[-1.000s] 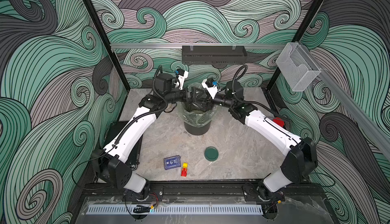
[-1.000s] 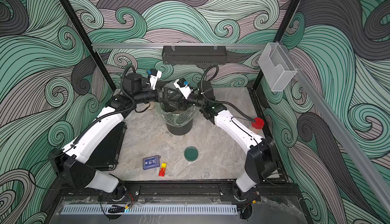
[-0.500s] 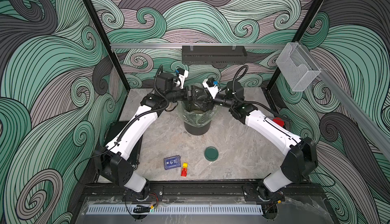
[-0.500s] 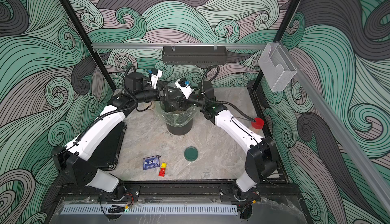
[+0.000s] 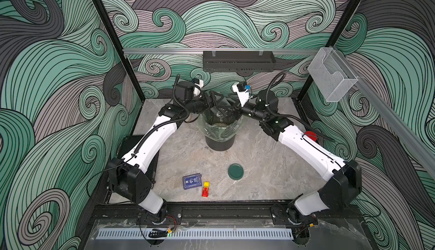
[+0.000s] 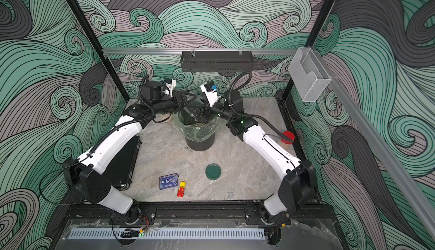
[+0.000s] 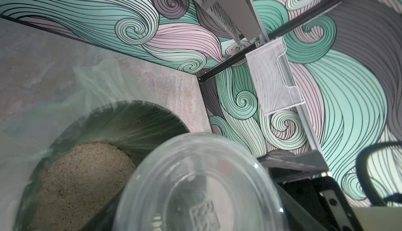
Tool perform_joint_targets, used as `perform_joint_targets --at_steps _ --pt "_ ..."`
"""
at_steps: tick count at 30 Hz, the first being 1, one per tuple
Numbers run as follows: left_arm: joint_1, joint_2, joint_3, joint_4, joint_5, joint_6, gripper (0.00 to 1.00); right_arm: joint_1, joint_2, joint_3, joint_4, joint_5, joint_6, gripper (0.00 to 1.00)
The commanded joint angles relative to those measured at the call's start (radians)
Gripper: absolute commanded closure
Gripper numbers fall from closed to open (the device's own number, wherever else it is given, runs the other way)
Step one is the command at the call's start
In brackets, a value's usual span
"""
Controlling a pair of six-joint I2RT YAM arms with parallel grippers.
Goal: Empty expired oatmeal from jars
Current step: Place the jar at the center of the board.
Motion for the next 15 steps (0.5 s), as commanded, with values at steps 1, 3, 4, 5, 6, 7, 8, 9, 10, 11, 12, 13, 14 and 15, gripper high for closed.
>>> perform_joint_targets --at_steps 1,3,4,5,6,7,8,9,10,11,12,13,14,15 --pt "0.011 -0.033 -0.019 0.158 -0.010 -0.194 1.00 0.000 -0.068 -0.005 0.013 0.108 0.275 0.01" --pt "0.014 -0.037 -0.049 0.237 0.000 -0.290 1.00 0.000 -0.100 -0.051 0.027 0.123 0.399 0.01" --pt "0.014 -0.037 -0.060 0.269 0.005 -0.335 1.00 -0.001 -0.113 -0.075 0.043 0.123 0.444 0.01" --pt "0.014 -0.035 -0.072 0.302 0.010 -0.387 1.00 0.000 -0.127 -0.105 0.064 0.124 0.487 0.02" --pt "0.015 -0.032 -0.079 0.326 0.016 -0.438 1.00 0.000 -0.138 -0.130 0.081 0.128 0.527 0.01" --pt "0.015 -0.029 -0.084 0.343 0.022 -0.476 1.00 0.000 -0.146 -0.146 0.088 0.131 0.553 0.01" --pt "0.014 -0.025 -0.086 0.355 0.030 -0.523 1.00 0.000 -0.153 -0.162 0.095 0.132 0.576 0.01" --pt "0.016 -0.021 -0.088 0.367 0.040 -0.560 1.00 -0.002 -0.160 -0.176 0.101 0.138 0.592 0.01" --pt "0.015 -0.019 -0.090 0.383 0.051 -0.595 1.00 -0.003 -0.165 -0.189 0.105 0.144 0.602 0.01" --pt "0.015 -0.015 -0.095 0.402 0.060 -0.631 1.00 -0.006 -0.169 -0.200 0.109 0.151 0.612 0.01" --pt "0.014 -0.015 -0.102 0.421 0.065 -0.665 1.00 -0.012 -0.171 -0.208 0.107 0.155 0.620 0.01" --pt "0.014 -0.016 -0.111 0.441 0.068 -0.692 1.00 -0.016 -0.170 -0.212 0.103 0.159 0.629 0.01" --pt "0.017 -0.018 -0.123 0.467 0.070 -0.722 1.00 -0.025 -0.170 -0.217 0.095 0.164 0.646 0.01" --pt "0.017 -0.018 -0.134 0.486 0.068 -0.743 1.00 -0.029 -0.167 -0.221 0.094 0.163 0.661 0.01"
